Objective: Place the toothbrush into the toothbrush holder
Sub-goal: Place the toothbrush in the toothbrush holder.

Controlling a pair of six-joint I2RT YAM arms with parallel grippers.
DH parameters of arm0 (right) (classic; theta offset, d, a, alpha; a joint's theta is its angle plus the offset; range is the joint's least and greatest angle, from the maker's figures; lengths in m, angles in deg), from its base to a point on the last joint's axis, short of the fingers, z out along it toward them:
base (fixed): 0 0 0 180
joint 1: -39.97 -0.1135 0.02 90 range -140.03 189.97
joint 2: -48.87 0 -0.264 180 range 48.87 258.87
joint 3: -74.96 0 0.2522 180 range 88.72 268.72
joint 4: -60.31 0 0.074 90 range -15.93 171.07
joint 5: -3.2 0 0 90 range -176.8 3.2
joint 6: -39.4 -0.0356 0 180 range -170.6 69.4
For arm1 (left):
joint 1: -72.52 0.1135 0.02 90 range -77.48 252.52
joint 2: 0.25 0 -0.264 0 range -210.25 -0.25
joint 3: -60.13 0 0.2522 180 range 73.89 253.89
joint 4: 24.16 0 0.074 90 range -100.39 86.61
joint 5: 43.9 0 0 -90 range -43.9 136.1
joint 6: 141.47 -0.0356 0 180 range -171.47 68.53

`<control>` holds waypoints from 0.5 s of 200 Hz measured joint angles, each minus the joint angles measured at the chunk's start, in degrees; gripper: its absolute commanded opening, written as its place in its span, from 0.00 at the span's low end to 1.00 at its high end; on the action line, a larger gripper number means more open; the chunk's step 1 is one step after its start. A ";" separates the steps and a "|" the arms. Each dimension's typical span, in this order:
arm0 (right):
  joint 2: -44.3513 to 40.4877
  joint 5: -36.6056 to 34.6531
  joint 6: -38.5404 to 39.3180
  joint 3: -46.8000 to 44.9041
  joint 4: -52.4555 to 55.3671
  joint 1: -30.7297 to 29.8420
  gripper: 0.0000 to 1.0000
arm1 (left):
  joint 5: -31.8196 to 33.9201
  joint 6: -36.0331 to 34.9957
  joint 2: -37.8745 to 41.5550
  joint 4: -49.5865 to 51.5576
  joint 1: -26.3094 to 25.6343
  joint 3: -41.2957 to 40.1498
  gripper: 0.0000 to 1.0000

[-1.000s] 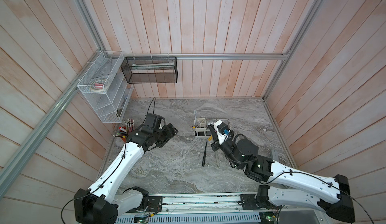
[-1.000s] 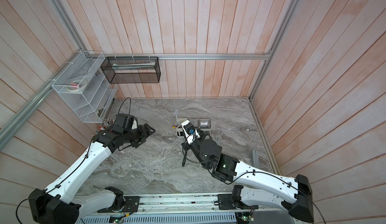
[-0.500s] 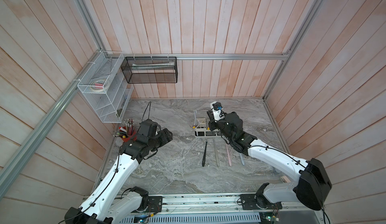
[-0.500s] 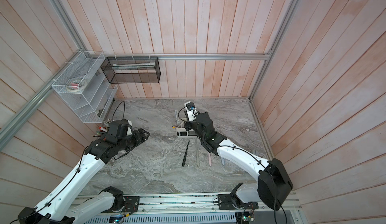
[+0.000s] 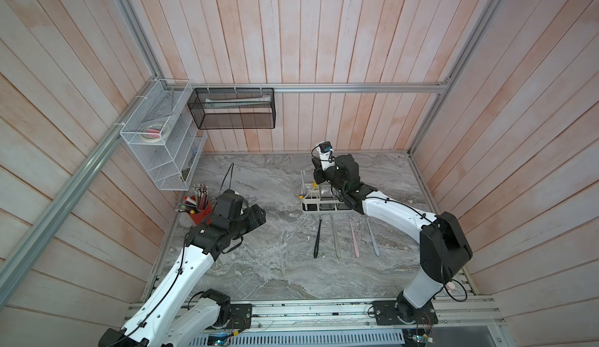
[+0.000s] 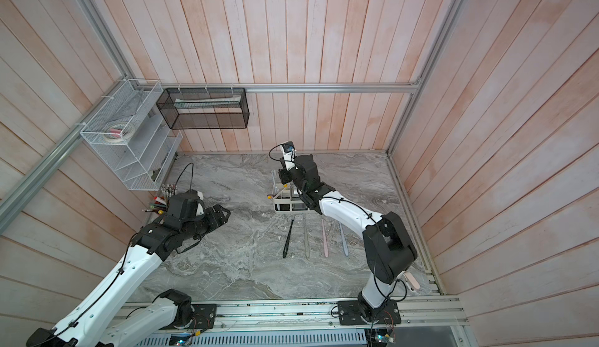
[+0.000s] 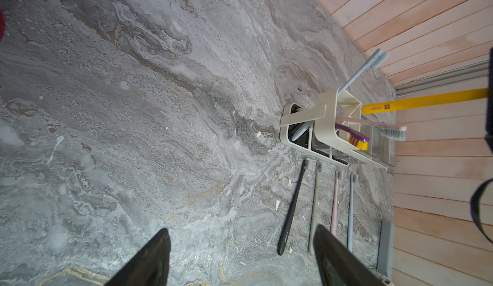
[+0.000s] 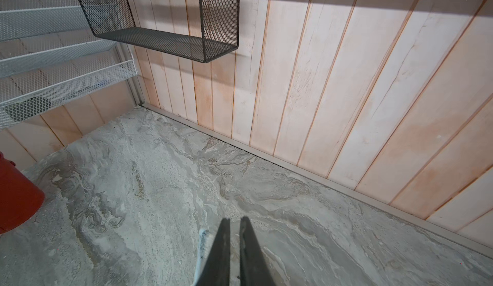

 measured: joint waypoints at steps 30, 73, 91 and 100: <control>2.97 0.04 0.09 1.36 -0.09 0.02 0.00 | 0.07 -0.22 0.35 -0.31 0.00 -0.50 0.85; 5.57 0.04 0.26 1.70 -0.31 0.02 0.00 | 0.42 -0.33 0.70 -0.68 0.00 -2.10 0.85; 6.23 0.04 0.26 1.68 -0.70 0.02 0.00 | 0.44 -0.33 0.81 -0.90 0.00 -2.62 0.85; 6.49 0.02 0.26 1.68 -0.94 0.02 0.00 | 0.44 -0.33 0.81 -0.94 0.00 -2.80 0.85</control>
